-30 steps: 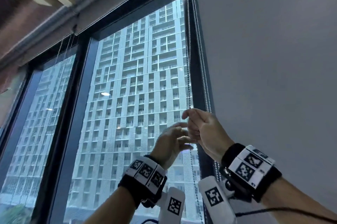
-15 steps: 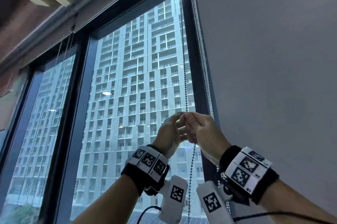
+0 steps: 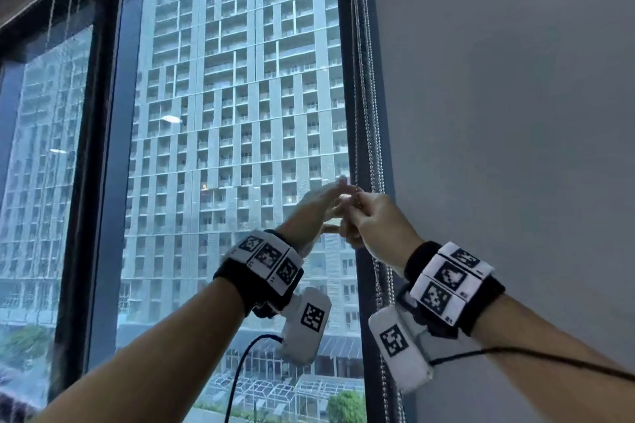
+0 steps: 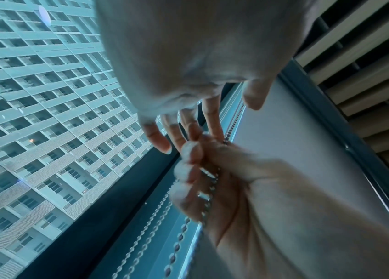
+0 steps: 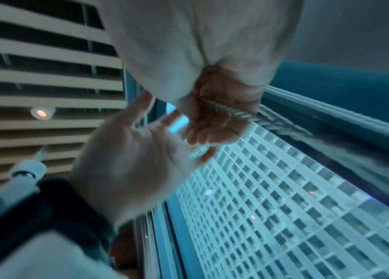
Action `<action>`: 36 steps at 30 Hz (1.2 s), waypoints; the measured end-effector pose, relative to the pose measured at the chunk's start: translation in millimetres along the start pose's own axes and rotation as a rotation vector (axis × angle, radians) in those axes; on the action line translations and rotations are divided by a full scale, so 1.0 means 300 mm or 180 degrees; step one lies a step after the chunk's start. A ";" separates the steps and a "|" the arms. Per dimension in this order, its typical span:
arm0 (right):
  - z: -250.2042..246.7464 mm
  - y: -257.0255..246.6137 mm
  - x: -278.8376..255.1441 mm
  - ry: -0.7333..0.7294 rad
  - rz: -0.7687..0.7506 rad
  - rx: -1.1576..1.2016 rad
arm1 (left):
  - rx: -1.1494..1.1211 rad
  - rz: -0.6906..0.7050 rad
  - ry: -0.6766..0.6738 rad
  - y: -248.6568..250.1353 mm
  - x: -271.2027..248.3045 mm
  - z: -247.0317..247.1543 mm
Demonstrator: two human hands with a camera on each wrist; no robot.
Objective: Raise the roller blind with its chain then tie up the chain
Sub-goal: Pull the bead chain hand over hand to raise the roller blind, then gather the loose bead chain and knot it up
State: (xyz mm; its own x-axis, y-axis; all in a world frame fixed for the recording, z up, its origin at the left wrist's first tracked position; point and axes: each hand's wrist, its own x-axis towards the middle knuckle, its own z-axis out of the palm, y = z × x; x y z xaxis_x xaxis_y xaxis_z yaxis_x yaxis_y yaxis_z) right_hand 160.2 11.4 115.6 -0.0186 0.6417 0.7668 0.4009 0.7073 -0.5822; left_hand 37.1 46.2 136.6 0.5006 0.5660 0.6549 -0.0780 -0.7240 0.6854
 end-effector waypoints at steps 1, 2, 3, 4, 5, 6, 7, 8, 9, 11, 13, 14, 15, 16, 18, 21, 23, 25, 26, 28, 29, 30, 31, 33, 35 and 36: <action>0.007 0.030 -0.020 -0.0080 0.0155 -0.0033 | 0.0129 -0.0018 -0.0056 -0.016 0.001 0.008; 0.016 0.055 -0.037 -0.0147 0.0265 -0.0107 | 0.0185 -0.0023 -0.0085 -0.028 0.001 0.013; 0.024 0.072 -0.051 -0.0168 0.0322 -0.0203 | 0.0200 -0.0027 -0.0101 -0.035 0.004 0.015; 0.030 0.086 -0.058 -0.0127 0.0312 -0.0318 | 0.0232 -0.0015 -0.0099 -0.038 0.006 0.016; 0.035 0.096 -0.063 -0.0006 0.0240 -0.0488 | 0.0295 0.0002 -0.0073 -0.041 0.009 0.017; 0.036 0.104 -0.070 0.0212 0.0089 -0.0765 | 0.0361 0.0033 -0.0041 -0.046 0.011 0.017; 0.036 0.109 -0.082 0.0531 -0.0140 -0.1132 | 0.0414 0.0062 -0.0015 -0.053 0.011 0.020; 0.033 0.116 -0.096 0.0932 -0.0373 -0.1523 | 0.0435 0.0088 0.0002 -0.061 0.008 0.024; 0.028 0.122 -0.110 0.1370 -0.0543 -0.1828 | 0.0444 0.0088 0.0018 -0.067 0.003 0.029; 0.019 0.151 -0.135 0.1806 -0.0509 -0.1866 | 0.0273 0.0020 0.0001 -0.086 -0.004 0.038; 0.029 0.191 -0.159 0.1336 -0.0127 -0.1255 | 0.0007 -0.0105 -0.0103 -0.105 -0.010 0.049; 0.044 0.210 -0.174 0.0997 0.0064 -0.0980 | -0.0071 -0.0159 -0.0154 -0.116 -0.013 0.055; 0.059 0.224 -0.186 0.0785 0.0167 -0.0845 | -0.0083 -0.0193 -0.0170 -0.125 -0.017 0.065; 0.072 0.235 -0.194 0.0736 0.0196 -0.0786 | -0.0052 -0.0203 -0.0162 -0.135 -0.021 0.071; 0.088 0.246 -0.189 0.0852 0.0206 -0.0687 | 0.0037 -0.0169 -0.0104 -0.161 -0.027 0.083; 0.098 0.238 -0.161 0.1054 0.0292 -0.0288 | 0.0082 -0.0057 -0.0059 -0.176 -0.034 0.075; 0.096 0.225 -0.152 0.1121 0.0310 0.0163 | 0.0063 0.0047 -0.0018 -0.170 -0.041 0.064; 0.094 0.219 -0.155 0.1044 0.0393 0.0425 | 0.0307 0.0266 0.0197 -0.157 -0.047 0.053; 0.096 0.215 -0.162 0.0923 0.0453 0.0420 | 0.0654 0.0524 0.0440 -0.154 -0.051 0.052; 0.102 0.210 -0.180 0.0585 0.0539 0.0319 | 0.1608 0.1505 0.0977 -0.138 -0.062 0.063; 0.107 0.213 -0.192 0.0455 0.0553 0.0209 | 0.2095 0.2049 0.1026 -0.128 -0.076 0.082; 0.115 0.215 -0.207 0.0319 0.0569 0.0050 | 0.2518 0.2448 0.0837 -0.119 -0.098 0.107; 0.124 0.227 -0.224 0.0180 0.0603 -0.0327 | 0.2796 0.2689 0.0402 -0.118 -0.122 0.132; 0.147 0.247 -0.269 -0.0119 0.0723 -0.1088 | 0.2966 0.2570 -0.0660 -0.151 -0.169 0.159; 0.155 0.281 -0.307 -0.0344 0.0799 -0.0910 | 0.3061 0.2031 -0.1066 -0.207 -0.187 0.138; 0.144 0.304 -0.327 -0.0387 0.0819 -0.0533 | 0.3212 0.1877 -0.1084 -0.233 -0.187 0.112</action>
State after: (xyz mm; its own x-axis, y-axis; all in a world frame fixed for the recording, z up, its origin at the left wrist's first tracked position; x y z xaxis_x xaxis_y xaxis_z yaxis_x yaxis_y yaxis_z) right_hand 159.0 25.8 -24.5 -0.0022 0.8308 0.5566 0.5514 0.4653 -0.6924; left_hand 43.4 51.7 41.1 0.8273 0.0239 0.5613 0.2595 -0.9024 -0.3440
